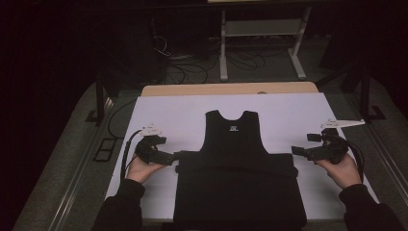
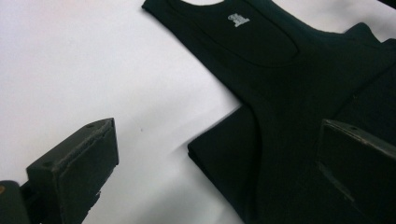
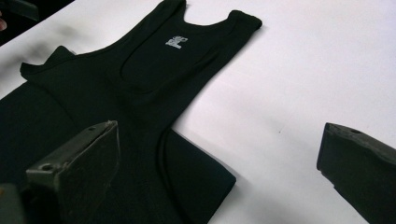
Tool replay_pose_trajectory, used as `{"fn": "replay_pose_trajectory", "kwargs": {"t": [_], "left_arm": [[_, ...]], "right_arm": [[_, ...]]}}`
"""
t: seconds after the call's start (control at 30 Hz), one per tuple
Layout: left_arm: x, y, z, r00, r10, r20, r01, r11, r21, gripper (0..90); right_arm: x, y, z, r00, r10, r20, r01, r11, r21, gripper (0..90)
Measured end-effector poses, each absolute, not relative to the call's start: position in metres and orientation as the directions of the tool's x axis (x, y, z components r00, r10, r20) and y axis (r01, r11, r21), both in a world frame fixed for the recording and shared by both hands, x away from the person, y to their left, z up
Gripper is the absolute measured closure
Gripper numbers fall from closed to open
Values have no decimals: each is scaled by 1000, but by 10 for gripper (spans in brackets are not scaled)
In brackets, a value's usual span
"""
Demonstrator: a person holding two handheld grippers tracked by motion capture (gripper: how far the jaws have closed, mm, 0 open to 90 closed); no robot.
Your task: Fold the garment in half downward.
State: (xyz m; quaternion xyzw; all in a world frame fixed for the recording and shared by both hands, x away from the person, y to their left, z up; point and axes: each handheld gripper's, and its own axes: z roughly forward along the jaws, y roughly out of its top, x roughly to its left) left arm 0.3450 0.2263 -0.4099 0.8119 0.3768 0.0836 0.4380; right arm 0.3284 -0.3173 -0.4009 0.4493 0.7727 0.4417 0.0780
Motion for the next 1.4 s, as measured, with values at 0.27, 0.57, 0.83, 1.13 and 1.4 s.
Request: {"fn": "replay_pose_trajectory", "kwargs": {"t": [0.27,0.57,0.83,1.13,1.4], "left_arm": [[353,223,-409,712,674,-197,533,-337,776,0],[356,217,-401,722,667,-186,528,-356,771,0],[365,212,-395,725,666,-174,521,-366,771,0],[375,209,-384,730,665,-158,509,-376,774,0],[386,207,-380,735,660,-156,509,-385,770,0]], "right_arm": [[338,-314,-399,-596,756,270,621,221,752,0],[343,-308,-392,-599,760,251,613,234,755,0],[352,-306,-385,-606,757,244,604,239,761,0],[360,-304,-378,-610,757,235,600,247,761,0],[371,-301,-374,-612,758,225,603,263,753,0]]}}
